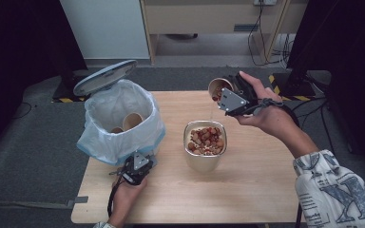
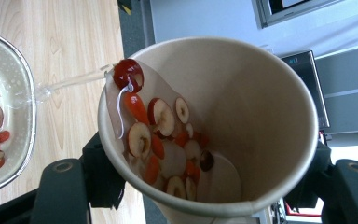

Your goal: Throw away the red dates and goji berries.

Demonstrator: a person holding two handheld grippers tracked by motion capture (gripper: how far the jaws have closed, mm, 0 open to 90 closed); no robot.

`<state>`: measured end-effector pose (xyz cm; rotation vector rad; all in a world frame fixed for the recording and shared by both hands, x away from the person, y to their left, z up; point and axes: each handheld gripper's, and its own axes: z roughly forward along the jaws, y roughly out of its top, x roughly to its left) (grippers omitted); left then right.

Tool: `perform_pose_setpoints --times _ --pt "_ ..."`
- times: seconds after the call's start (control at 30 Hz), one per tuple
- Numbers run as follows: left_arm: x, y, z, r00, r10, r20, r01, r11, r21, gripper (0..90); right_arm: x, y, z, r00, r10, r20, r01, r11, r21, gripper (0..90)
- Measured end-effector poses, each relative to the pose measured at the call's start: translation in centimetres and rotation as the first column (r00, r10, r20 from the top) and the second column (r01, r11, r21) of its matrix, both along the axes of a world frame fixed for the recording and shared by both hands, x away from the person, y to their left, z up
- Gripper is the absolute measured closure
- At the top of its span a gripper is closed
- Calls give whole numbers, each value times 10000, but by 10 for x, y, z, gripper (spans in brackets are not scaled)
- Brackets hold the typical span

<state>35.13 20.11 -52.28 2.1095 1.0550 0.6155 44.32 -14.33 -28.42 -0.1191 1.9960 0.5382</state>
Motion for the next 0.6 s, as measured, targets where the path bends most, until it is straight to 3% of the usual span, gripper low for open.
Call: perform_pose_setpoints --times 0.4,0.6 --pt "0 0 0 10000 8 -14 -8 10000 -22 892 -2 1 2 9989 5 463 22 9983 -587 300" --pt "0 0 0 10000 10 -20 -10 10000 -29 892 -2 1 2 9987 -34 515 67 9979 -643 300"
